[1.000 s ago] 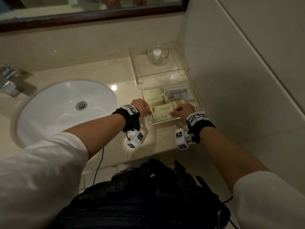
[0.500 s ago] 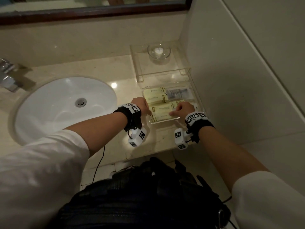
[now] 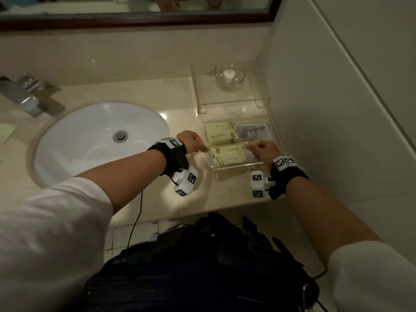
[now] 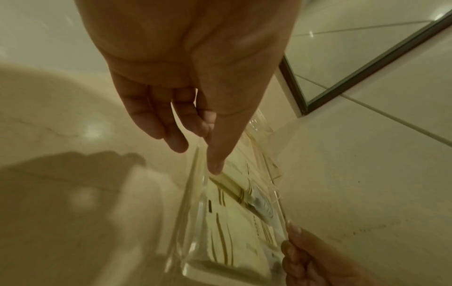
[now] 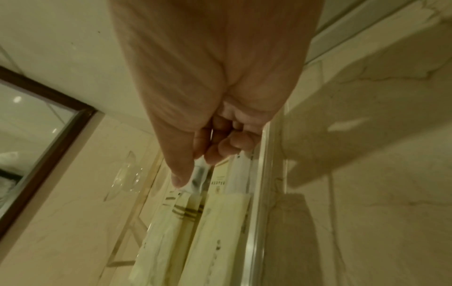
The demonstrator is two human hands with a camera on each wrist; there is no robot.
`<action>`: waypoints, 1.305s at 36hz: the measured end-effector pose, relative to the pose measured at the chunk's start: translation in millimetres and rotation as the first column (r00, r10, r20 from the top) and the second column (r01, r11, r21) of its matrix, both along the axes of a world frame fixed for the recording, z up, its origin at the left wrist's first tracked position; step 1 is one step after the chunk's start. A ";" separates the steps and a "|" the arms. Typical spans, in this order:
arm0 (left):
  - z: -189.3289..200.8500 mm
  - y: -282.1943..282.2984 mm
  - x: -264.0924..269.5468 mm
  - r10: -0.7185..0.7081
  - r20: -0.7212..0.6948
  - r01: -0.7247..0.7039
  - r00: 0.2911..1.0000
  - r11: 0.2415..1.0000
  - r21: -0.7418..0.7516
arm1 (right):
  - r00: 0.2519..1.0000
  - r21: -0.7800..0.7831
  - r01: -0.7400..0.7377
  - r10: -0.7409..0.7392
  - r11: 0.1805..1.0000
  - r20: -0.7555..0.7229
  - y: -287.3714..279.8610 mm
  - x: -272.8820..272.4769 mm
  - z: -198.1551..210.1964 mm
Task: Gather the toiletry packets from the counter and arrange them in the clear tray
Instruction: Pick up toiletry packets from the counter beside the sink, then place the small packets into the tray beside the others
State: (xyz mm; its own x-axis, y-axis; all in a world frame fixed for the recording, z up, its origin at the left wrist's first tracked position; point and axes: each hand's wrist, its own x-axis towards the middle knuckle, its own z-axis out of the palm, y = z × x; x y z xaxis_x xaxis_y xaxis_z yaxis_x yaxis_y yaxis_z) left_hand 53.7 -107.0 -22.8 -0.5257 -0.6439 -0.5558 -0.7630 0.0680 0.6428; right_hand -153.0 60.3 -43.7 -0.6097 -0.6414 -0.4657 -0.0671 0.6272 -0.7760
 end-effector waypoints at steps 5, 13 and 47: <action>6.6 -9.0 19.7 0.109 -0.064 -0.109 0.992 0.994 0.017 | 1.000 -0.054 0.014 -0.015 0.998 -0.023 -16.3 16.5 7.4; 20.2 -25.2 69.3 0.311 -0.198 -0.303 0.930 0.950 0.069 | 0.984 -0.146 -0.156 0.140 0.977 -0.115 -75.9 60.0 27.9; 3.5 -100.5 396.7 0.848 -0.153 -0.857 0.508 0.516 0.017 | 0.541 -0.009 -0.830 0.802 0.557 -0.252 -268.8 371.5 33.9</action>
